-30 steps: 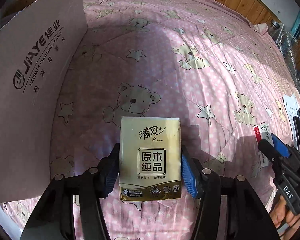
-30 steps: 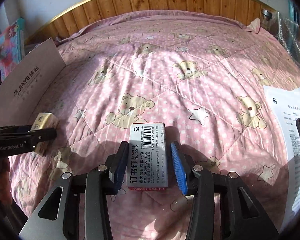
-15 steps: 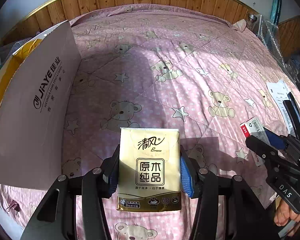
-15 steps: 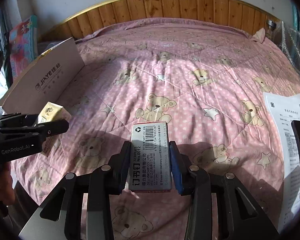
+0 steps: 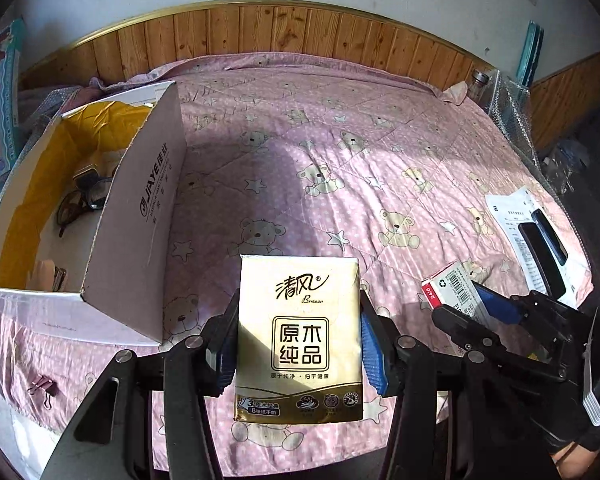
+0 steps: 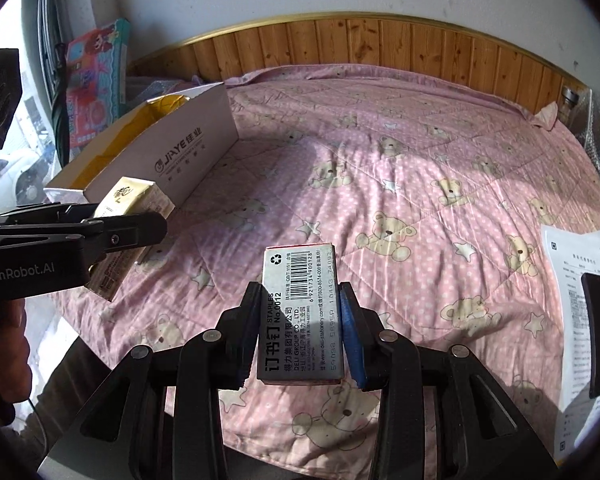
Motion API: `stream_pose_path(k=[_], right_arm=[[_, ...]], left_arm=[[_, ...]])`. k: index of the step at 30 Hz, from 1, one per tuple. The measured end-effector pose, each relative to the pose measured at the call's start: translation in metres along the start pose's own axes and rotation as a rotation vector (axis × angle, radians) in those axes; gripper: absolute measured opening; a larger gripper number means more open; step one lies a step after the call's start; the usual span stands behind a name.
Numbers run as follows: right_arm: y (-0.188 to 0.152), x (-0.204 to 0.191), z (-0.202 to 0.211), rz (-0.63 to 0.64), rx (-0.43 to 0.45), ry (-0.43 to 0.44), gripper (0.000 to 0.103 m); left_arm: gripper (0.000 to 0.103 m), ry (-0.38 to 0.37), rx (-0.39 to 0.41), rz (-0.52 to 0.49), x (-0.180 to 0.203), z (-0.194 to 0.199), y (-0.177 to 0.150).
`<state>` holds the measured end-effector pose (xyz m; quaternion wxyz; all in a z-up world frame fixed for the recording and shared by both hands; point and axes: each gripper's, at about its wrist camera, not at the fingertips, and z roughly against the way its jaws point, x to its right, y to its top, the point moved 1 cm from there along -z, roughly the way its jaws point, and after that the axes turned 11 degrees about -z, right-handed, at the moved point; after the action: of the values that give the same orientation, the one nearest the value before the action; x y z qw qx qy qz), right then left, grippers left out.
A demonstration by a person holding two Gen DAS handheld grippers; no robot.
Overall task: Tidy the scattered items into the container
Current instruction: 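Carry the tissue pack and staples box with both tools over the box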
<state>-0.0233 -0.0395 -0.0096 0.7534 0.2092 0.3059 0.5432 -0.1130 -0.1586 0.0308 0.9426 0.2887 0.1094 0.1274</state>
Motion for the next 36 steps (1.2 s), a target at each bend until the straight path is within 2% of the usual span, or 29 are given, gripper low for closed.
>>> stream_pose_path(k=[9, 16, 20, 28, 36], right_arm=[[0.015, -0.051, 0.01, 0.109, 0.007, 0.063, 0.039], [0.04, -0.089, 0.019, 0.208, 0.01, 0.131, 0.039], [0.06, -0.107, 0.017, 0.244, -0.018, 0.193, 0.039], [0.109, -0.136, 0.006, 0.286, -0.078, 0.308, 0.039], [0.15, -0.171, -0.017, 0.358, -0.14, 0.38, 0.039]], left_arm=[[0.052, -0.019, 0.049, 0.086, -0.033, 0.042, -0.019], [0.052, -0.037, 0.088, 0.168, -0.067, 0.069, -0.029], [0.052, -0.044, 0.1, 0.22, -0.089, 0.08, -0.034], [0.052, -0.003, 0.123, 0.279, -0.136, 0.099, -0.037], [0.052, 0.07, 0.103, 0.257, -0.182, 0.105, -0.027]])
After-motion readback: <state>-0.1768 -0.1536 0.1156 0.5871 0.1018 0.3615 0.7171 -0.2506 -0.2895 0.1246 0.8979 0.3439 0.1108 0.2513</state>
